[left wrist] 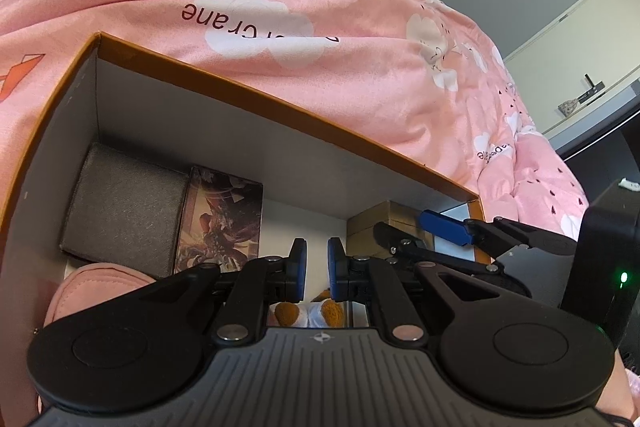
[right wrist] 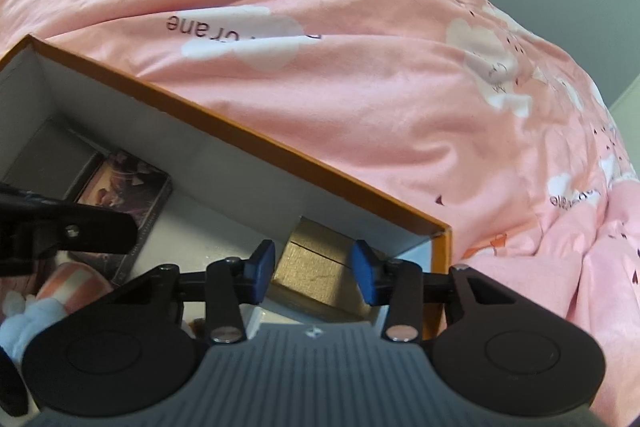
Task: Organize objects
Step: 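Lower the gold box into the shoebox corner with the right tool and release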
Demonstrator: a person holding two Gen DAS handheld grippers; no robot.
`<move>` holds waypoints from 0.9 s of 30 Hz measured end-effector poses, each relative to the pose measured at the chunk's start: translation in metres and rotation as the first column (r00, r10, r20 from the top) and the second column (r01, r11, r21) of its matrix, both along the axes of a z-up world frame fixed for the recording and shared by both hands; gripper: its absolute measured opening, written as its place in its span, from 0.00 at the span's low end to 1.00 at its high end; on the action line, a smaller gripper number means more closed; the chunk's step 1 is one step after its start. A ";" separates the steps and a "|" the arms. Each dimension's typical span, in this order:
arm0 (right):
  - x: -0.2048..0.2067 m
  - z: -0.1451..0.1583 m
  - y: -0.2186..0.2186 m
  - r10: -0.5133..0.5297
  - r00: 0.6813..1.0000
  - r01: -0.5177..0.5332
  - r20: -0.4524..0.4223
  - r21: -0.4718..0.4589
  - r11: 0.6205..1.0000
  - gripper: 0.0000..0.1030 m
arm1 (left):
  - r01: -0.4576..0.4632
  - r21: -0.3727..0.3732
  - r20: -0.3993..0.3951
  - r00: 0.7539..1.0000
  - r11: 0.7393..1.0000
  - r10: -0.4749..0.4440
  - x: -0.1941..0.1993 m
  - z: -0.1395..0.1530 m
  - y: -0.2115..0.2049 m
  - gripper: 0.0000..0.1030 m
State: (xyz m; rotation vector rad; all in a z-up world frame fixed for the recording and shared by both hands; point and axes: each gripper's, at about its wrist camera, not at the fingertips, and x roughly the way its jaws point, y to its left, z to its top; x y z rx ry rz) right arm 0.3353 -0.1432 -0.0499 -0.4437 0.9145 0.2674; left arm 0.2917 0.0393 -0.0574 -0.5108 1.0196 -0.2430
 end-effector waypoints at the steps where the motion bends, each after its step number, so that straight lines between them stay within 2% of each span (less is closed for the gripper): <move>1: 0.001 0.000 -0.001 -0.005 1.000 0.005 -0.002 0.003 1.000 0.43 | 0.004 0.007 0.002 1.000 1.000 -0.004 -0.001 0.000 -0.001 0.10; 4: -0.004 0.002 -0.002 0.002 1.000 -0.002 0.008 0.018 1.000 0.39 | 0.015 0.033 0.006 1.000 0.999 -0.015 -0.005 0.002 -0.005 0.10; 8: -0.017 0.017 -0.009 0.011 1.000 -0.011 0.008 0.085 0.996 0.39 | 0.022 0.070 0.029 0.999 0.997 -0.024 -0.014 0.011 -0.010 0.10; 17: -0.078 0.065 -0.034 0.058 0.993 -0.082 0.101 0.256 0.963 0.49 | 0.028 0.166 0.104 0.993 0.986 -0.046 -0.053 0.042 -0.021 0.17; 20: -0.108 0.079 -0.045 0.071 0.985 -0.119 0.157 0.318 0.941 0.50 | 0.027 0.193 0.175 0.983 0.981 -0.062 -0.079 0.058 -0.024 0.23; 22: -0.130 0.086 -0.053 0.073 0.979 -0.136 0.190 0.345 0.929 0.61 | 0.028 0.200 0.232 0.970 0.979 -0.075 -0.099 0.067 -0.025 0.27; 27: -0.176 0.093 -0.069 0.066 0.968 -0.159 0.240 0.391 0.906 0.63 | 0.006 0.244 0.327 0.941 0.970 -0.088 -0.146 0.084 -0.031 0.38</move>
